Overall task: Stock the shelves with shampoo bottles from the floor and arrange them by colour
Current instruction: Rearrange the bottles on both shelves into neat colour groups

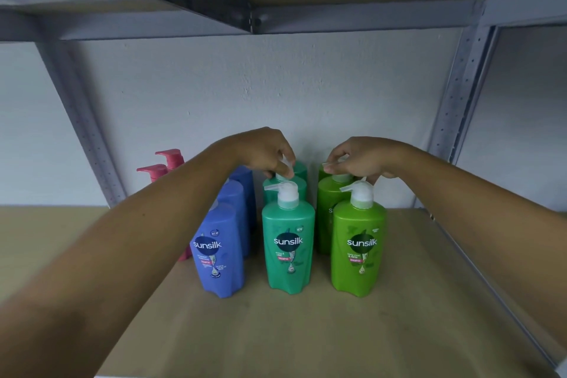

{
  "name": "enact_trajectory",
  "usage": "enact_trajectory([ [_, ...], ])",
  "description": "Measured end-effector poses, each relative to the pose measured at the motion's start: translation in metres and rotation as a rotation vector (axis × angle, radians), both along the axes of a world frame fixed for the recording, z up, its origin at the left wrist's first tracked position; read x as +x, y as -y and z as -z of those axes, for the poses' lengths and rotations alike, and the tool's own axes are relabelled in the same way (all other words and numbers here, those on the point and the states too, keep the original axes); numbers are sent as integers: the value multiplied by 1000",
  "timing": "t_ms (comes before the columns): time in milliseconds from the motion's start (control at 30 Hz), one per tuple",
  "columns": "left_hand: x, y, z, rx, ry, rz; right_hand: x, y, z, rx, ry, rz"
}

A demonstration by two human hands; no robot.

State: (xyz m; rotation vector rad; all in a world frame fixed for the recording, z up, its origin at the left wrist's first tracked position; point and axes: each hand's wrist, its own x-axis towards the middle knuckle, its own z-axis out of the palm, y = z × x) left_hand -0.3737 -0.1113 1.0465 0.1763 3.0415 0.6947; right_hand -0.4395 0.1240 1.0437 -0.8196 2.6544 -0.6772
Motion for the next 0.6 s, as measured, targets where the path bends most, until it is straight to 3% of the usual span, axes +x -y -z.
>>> enact_trajectory([
  [233,-1,-4,2,29,-9,-2,0,-1,0,2,-10,-6],
  [467,12,-9,-6,-244,-56,4,5,-12,-3,-33,-32,-2],
  [600,33,-15,-13,-124,-227,16,9,-33,-12,-61,-85,-24],
])
